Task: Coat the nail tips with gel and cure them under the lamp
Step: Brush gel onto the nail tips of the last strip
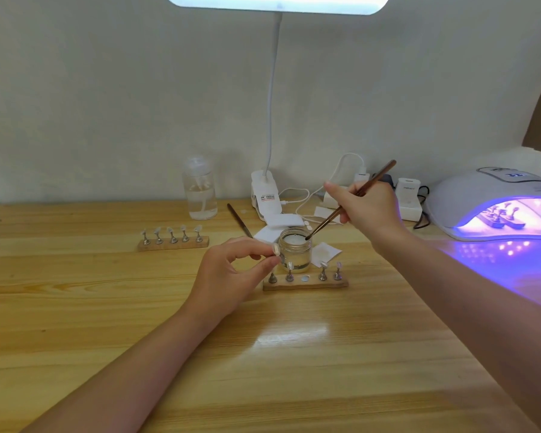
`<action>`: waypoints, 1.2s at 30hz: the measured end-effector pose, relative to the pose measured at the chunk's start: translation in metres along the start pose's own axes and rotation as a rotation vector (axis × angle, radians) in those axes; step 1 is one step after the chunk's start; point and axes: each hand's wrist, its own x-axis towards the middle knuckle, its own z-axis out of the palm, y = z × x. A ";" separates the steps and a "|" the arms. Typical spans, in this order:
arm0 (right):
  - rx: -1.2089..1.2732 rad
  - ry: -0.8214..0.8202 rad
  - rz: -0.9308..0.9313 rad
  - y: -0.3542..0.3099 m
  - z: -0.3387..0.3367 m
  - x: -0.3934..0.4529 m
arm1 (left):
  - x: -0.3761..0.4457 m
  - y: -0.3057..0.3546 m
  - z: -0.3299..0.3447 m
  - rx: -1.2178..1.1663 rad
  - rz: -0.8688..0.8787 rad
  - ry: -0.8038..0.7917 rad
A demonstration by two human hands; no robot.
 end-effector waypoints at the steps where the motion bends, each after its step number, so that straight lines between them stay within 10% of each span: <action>1: 0.006 0.002 0.002 0.001 -0.001 0.000 | 0.000 0.000 0.000 0.008 -0.002 -0.001; 25: 0.376 0.100 0.040 -0.001 -0.010 -0.024 | 0.000 0.001 -0.001 0.036 -0.007 0.021; 36: 0.360 -0.036 -0.430 -0.002 0.011 -0.085 | 0.001 -0.003 0.000 0.058 -0.011 0.023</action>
